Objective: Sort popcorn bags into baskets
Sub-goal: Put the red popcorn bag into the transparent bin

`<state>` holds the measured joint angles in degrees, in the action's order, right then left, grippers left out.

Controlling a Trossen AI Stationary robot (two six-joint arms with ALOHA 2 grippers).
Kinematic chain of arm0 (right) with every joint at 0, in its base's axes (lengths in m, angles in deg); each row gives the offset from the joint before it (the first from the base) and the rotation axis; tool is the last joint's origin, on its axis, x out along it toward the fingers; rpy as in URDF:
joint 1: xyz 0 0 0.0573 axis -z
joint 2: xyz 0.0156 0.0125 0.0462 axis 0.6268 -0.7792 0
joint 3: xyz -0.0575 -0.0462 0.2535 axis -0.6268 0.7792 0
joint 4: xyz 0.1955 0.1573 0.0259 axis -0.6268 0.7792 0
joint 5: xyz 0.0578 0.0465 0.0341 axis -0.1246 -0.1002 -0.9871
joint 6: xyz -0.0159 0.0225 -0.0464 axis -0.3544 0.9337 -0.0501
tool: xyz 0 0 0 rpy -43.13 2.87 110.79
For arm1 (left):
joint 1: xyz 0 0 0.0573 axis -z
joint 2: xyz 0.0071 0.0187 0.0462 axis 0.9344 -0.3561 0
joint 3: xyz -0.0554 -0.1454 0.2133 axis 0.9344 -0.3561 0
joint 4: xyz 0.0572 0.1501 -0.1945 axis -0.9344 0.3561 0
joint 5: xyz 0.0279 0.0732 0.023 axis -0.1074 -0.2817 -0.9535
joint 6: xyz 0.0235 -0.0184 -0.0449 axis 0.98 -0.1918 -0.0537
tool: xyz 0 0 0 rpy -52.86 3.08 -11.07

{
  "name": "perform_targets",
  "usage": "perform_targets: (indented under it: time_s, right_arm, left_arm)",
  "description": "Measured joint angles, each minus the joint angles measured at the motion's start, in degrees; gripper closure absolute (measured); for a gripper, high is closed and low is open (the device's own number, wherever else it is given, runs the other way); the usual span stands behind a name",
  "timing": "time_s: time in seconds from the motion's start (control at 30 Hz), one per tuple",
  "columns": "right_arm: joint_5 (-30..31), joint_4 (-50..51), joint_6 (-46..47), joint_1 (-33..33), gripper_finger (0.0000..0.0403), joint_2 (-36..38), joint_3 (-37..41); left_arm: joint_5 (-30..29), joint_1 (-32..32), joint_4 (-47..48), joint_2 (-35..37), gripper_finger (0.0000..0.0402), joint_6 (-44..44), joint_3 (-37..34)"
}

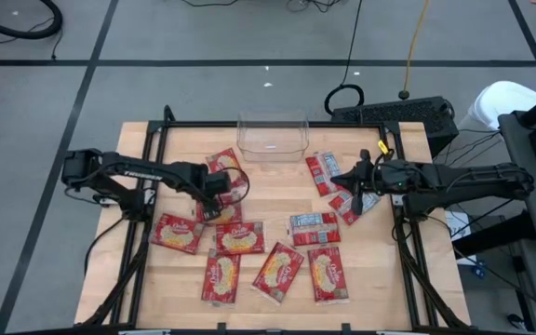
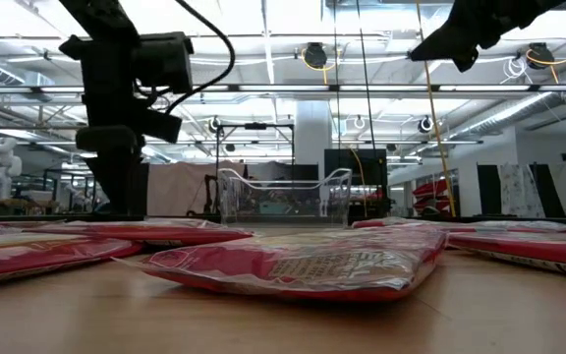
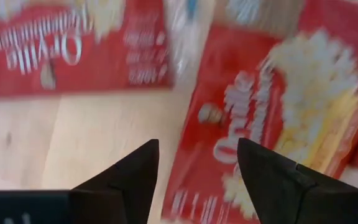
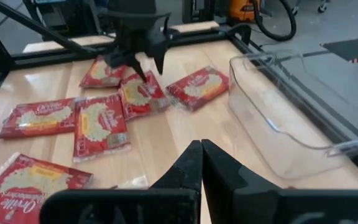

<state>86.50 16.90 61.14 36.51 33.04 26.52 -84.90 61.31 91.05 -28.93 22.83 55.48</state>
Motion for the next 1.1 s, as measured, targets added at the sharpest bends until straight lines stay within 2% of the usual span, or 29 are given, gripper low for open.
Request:
perform_targets:
  time_s: [0.23, 0.43, 0.53, 0.77, 0.93, 1.1]
  right_arm:
    - [-1.1, -0.3, 1.9, 0.0, 0.0403, 0.0, 1.6]
    - [-1.5, -0.7, 1.4, 0.0, 0.0403, 0.0, 2.2]
    - [-1.6, -0.9, 0.8, 0.0, 0.0403, 0.1, 2.2]
    - [-3.1, -1.6, 0.4, 0.0, 0.0403, 0.0, 2.2]
    - [-6.0, -4.0, 0.1, -0.1, 0.0403, 0.0, 2.2]
    - [-6.1, -4.3, 0.1, -0.1, 0.0403, 0.0, 2.2]
  left_arm:
    - [2.8, -3.1, 12.5, 0.1, 0.0146, -2.5, 0.0]
    - [5.3, -3.3, 12.4, 0.1, 0.0088, -1.3, 0.0]
    - [5.3, -3.5, 11.5, -0.8, 0.0078, 1.7, 0.0]
    - [4.9, -4.5, 10.8, -1.2, 0.0116, 4.1, 0.0]
    - [6.9, -4.5, 8.1, -1.2, 0.016, 5.6, -2.1]
    - [7.4, -4.4, 5.6, -1.2, 0.0211, 4.7, -4.3]
